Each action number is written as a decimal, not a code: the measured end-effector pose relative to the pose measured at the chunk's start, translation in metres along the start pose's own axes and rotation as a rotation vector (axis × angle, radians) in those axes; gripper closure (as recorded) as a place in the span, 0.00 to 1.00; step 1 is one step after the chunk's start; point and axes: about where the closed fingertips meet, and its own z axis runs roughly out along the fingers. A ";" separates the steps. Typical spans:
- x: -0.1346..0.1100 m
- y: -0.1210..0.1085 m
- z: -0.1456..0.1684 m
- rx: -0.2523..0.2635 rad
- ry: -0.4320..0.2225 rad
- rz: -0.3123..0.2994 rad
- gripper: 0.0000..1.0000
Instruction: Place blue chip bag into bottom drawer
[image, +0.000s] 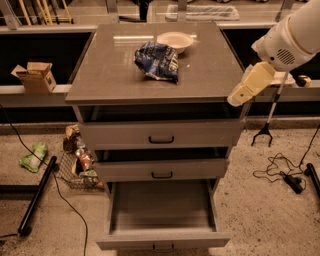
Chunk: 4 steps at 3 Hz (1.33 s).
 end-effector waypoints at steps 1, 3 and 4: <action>-0.009 -0.020 0.036 0.019 0.015 -0.003 0.00; -0.037 -0.065 0.095 0.064 -0.113 0.060 0.00; -0.037 -0.065 0.095 0.064 -0.113 0.060 0.00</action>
Offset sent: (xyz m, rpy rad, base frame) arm 0.1146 0.0305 -0.0443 0.0733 -0.0797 -0.0651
